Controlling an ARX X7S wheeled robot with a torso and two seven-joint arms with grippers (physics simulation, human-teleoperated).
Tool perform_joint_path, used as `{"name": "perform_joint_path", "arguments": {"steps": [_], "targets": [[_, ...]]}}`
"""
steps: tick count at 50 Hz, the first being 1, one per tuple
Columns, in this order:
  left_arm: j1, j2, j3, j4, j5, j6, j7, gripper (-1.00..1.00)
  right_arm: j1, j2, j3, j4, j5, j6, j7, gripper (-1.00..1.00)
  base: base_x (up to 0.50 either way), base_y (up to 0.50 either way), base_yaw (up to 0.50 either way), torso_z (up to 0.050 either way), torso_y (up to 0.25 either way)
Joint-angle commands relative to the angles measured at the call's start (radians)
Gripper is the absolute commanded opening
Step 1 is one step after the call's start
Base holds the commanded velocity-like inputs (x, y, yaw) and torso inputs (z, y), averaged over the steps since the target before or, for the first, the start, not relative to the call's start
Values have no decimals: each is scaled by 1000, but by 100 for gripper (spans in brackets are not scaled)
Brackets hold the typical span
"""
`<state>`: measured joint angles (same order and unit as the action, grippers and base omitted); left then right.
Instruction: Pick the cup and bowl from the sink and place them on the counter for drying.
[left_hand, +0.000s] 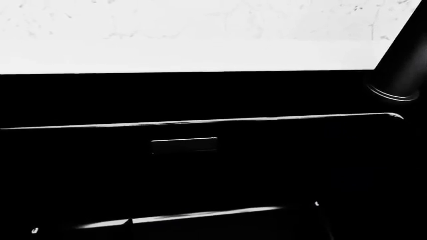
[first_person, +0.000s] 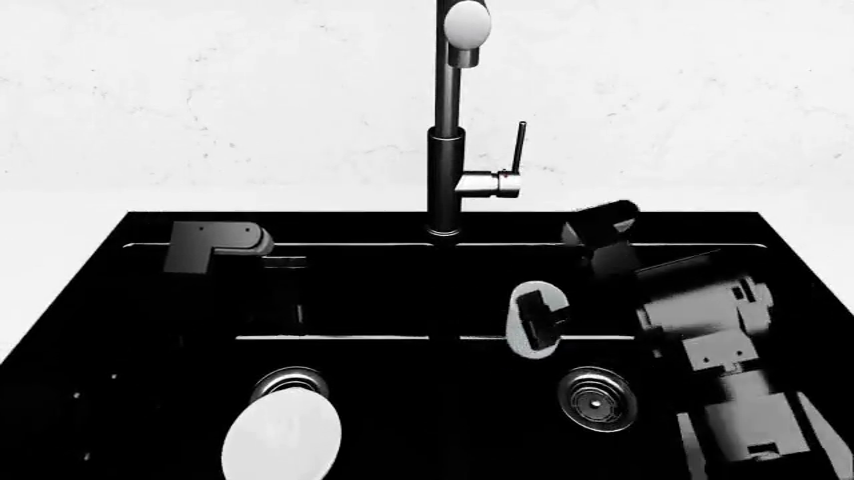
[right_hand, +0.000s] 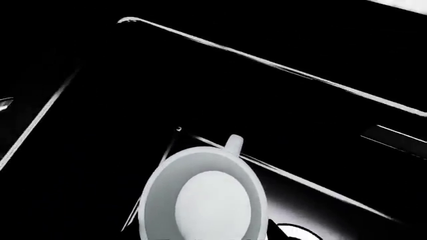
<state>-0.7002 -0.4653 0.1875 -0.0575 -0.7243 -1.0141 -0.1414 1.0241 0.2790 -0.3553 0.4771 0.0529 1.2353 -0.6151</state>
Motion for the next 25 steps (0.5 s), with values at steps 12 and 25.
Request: {"name": "perform_joint_path", "arguments": {"steps": [12, 25], "targets": [[7, 1, 6, -30, 7, 38, 19, 100, 109, 283, -57, -339, 455, 335, 198, -100, 0, 0, 0, 0, 0], [23, -9, 6, -13, -2, 28, 15, 100, 260, 498, -146, -261, 876, 334, 478, -100, 0, 0, 0, 0, 0]]}}
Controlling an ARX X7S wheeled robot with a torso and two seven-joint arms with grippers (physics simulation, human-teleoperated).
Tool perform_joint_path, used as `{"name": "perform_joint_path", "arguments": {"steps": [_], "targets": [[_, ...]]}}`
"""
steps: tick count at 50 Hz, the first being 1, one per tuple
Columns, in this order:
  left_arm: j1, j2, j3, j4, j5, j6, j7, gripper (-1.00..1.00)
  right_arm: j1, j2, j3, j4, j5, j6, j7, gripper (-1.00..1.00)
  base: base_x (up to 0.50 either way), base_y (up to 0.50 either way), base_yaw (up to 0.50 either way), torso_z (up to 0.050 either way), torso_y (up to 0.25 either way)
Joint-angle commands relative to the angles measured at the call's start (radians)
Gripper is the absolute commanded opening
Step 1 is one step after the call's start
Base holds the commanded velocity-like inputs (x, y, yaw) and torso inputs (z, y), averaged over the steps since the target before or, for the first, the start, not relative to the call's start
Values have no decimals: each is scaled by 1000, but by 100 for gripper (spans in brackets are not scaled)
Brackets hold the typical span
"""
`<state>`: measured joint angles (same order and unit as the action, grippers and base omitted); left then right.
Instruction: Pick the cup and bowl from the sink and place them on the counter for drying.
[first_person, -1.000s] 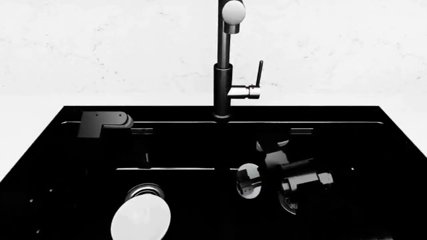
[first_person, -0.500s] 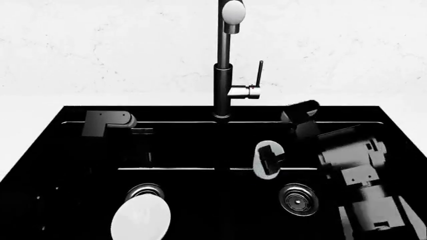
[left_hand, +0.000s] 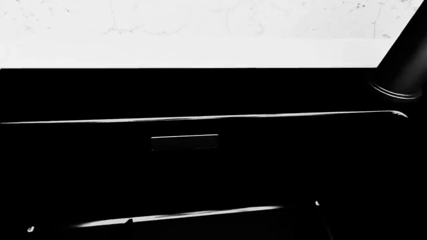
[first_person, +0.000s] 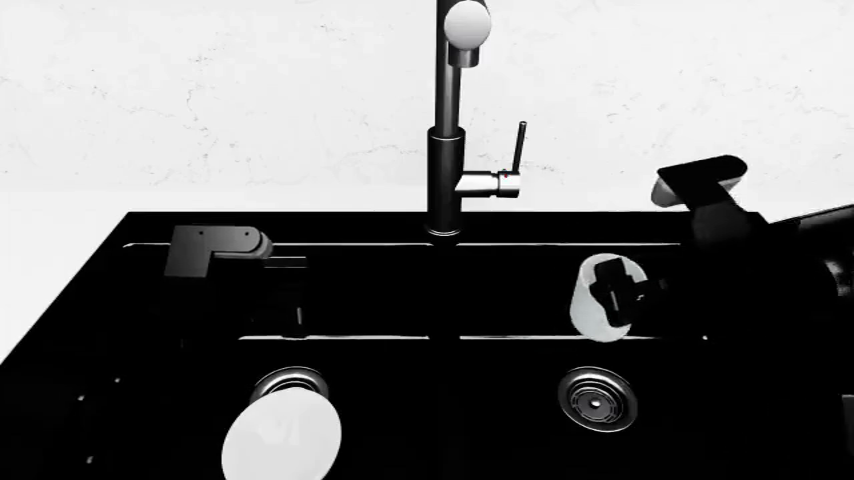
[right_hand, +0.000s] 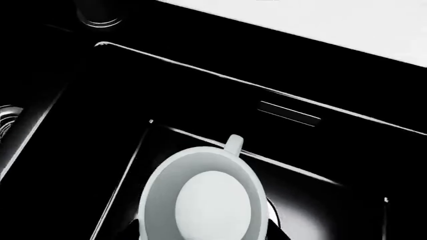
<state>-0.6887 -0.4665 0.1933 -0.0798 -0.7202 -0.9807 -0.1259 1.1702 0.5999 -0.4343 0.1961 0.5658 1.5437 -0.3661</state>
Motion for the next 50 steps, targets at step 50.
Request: {"name": "perform_joint_path", "arguments": {"steps": [50], "targets": [[44, -11, 4, 25, -10, 16, -17, 100, 611, 300, -315, 678, 413, -240, 651, -100, 0, 0, 0, 0, 0]]}}
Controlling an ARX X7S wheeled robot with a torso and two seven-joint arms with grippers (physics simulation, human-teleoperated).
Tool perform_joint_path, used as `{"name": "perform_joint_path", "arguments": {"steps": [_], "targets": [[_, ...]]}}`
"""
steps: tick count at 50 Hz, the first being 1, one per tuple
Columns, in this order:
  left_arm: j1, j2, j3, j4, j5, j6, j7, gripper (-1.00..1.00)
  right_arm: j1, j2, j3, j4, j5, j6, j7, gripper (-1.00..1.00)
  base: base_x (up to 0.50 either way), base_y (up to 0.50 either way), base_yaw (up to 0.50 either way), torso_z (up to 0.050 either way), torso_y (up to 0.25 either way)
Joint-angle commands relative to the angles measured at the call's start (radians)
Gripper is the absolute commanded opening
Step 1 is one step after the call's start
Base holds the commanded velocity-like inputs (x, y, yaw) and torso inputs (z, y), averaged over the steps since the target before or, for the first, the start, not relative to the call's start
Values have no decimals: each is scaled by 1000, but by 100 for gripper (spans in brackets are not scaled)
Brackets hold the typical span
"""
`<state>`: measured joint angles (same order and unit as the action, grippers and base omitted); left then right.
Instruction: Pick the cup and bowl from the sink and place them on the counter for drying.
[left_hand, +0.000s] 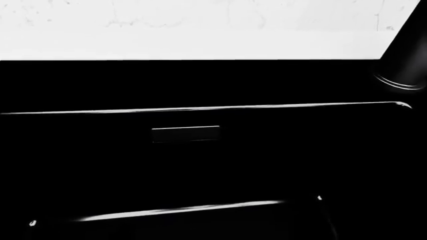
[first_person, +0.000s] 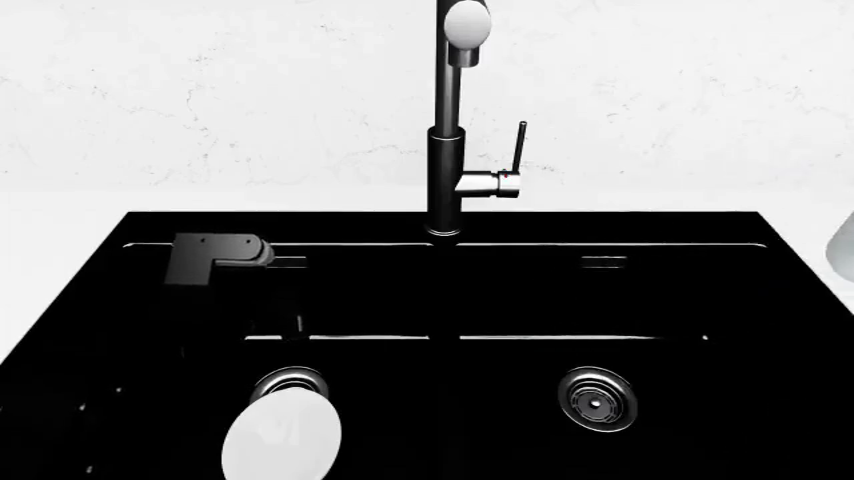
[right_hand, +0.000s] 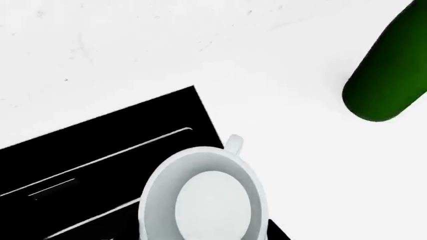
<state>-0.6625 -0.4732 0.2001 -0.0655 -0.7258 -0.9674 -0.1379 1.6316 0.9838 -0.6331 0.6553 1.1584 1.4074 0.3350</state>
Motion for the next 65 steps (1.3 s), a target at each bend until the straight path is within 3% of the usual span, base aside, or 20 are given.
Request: {"name": "perform_joint_path", "arguments": {"steps": [1, 18, 26, 34, 50, 57, 65], "targets": [[18, -4, -4, 12, -6, 3, -5, 100, 162, -95, -124, 243, -191, -114, -61, -100, 0, 0, 0, 0, 0], [56, -15, -15, 56, -19, -1, -26, 100, 251, -206, -197, 650, -370, -342, -145, -100, 0, 0, 0, 0, 1], [83, -14, -32, 91, -31, -10, -57, 100, 173, -149, -26, 652, -399, -407, -49, -100, 0, 0, 0, 0, 0], [95, -11, -44, 115, -39, -19, -86, 100, 107, -138, 136, 653, -550, -442, -28, -100, 0, 0, 0, 0, 0], [107, 11, -46, 124, -34, -20, -132, 100, -100, -173, 621, 653, -956, -454, -143, -100, 0, 0, 0, 0, 0], [117, 7, -63, 139, -42, -23, -150, 100, -154, -174, 762, 653, -1045, -447, -181, -100, 0, 0, 0, 0, 0], [133, 18, -60, 137, -39, -12, -157, 100, -191, -179, 823, 653, -1107, -440, -207, -100, 0, 0, 0, 0, 0]]}}
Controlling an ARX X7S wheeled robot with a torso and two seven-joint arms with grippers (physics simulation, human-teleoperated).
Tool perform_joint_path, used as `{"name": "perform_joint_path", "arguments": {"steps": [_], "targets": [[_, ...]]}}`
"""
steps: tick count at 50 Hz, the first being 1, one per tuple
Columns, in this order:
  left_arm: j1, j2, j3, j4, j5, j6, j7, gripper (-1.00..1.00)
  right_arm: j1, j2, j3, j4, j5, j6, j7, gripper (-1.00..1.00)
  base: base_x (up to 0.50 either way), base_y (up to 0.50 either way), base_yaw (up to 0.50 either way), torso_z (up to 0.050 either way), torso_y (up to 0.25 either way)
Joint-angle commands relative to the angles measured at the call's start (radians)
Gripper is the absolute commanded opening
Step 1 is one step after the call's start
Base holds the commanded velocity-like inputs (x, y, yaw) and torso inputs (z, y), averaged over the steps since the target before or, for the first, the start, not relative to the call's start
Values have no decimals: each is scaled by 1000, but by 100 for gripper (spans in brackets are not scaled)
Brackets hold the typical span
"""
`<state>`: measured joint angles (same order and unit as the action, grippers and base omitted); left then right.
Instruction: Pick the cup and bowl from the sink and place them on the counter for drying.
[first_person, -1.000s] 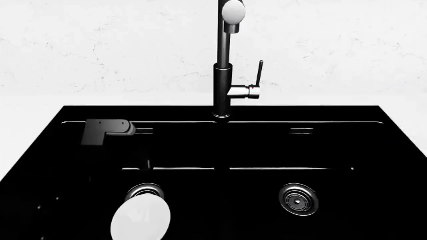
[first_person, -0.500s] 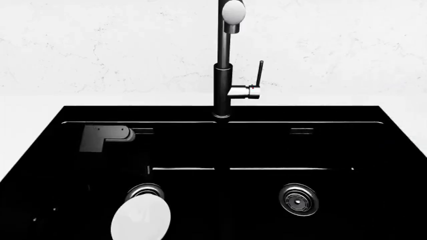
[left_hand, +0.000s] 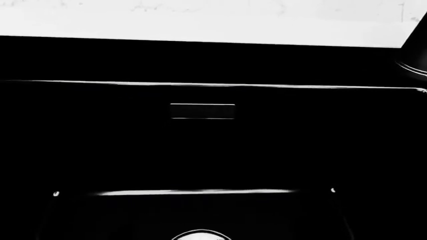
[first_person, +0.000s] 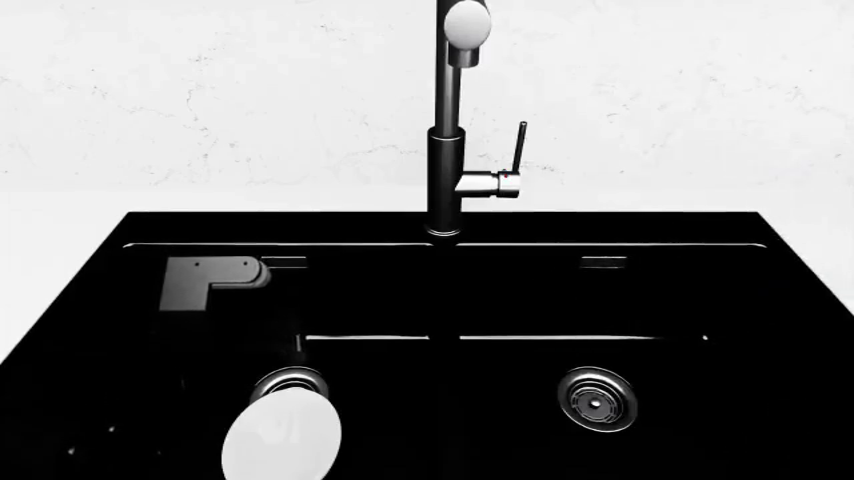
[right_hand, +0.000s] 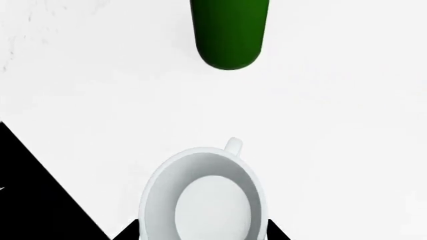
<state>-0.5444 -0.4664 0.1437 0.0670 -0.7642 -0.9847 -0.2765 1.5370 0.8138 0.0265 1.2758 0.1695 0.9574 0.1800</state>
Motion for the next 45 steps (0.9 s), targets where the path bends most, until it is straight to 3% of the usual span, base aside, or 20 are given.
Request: {"name": "perform_joint_path", "arguments": {"steps": [1, 8, 9, 23, 37, 45], "targets": [[10, 14, 1, 3, -1, 2, -19, 100, -102, -9, 171, 33, -122, 7, -51, -100, 0, 0, 0, 0, 0], [10, 8, 0, 5, -4, -1, -19, 100, -124, -17, 200, 33, -147, 11, -63, -100, 0, 0, 0, 0, 0], [13, 6, 0, 5, -5, 0, -18, 100, -118, -18, 204, 33, -150, 6, -57, 100, 0, 0, 0, 0, 0], [24, -4, -8, -1, -7, 16, -10, 100, 77, -25, 112, 32, -199, -88, -20, 100, 0, 0, 0, 0, 0], [34, -11, -13, 0, -12, 30, -1, 100, 243, -90, -15, 32, -204, -94, -81, 100, 0, 0, 0, 0, 0], [22, -16, -13, 0, -16, 24, -1, 100, 305, -215, -205, 31, -271, -105, -281, 100, 0, 0, 0, 0, 0]]}}
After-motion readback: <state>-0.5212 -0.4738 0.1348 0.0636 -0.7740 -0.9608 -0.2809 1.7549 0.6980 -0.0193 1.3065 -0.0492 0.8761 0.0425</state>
